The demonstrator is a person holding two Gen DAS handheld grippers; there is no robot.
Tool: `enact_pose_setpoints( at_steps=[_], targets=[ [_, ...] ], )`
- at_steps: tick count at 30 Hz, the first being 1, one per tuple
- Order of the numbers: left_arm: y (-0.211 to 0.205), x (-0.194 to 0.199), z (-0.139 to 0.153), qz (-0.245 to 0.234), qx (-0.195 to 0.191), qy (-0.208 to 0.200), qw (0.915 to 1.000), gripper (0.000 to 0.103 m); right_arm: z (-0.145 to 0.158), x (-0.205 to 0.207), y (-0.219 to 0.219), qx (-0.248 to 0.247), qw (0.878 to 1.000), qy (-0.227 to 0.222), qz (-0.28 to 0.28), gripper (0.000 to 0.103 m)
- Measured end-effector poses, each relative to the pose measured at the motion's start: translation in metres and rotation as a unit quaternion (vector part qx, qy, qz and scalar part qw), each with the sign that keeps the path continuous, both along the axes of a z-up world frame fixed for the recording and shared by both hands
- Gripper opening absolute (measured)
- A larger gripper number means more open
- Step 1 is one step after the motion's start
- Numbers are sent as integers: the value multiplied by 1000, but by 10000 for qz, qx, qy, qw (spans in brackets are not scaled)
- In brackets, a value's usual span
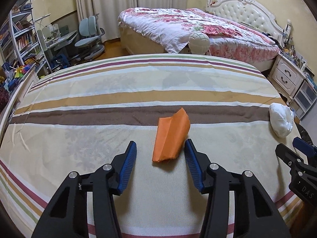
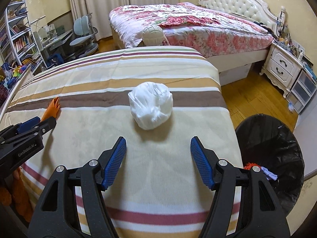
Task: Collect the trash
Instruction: 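Grasp the small orange piece with the left tool while the right tool grasps the white bag, then carry the orange piece and white bag over the black bin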
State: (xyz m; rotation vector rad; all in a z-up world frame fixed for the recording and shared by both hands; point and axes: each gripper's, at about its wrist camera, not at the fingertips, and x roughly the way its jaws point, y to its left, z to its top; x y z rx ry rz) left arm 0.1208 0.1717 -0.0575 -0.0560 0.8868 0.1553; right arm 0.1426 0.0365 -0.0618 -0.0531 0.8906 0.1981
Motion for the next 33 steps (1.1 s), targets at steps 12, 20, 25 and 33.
enact_pose_setpoints(
  at_steps=[12, 20, 25, 33],
  targets=[
    [9, 12, 1, -93, -120, -56, 9999, 35, 1, 26, 16, -116, 9999, 11, 43, 57],
    [12, 9, 3, -140, -231, -116, 9996, 28, 2, 25, 17, -156, 9998, -53, 59, 38],
    [13, 1, 7, -224, -279, -213, 9991, 27, 2, 19, 16, -113, 9999, -66, 88, 36],
    [10, -18, 10, -238, -203, -322, 9990, 27, 4, -1, 14, -98, 9998, -92, 158, 36]
  ],
)
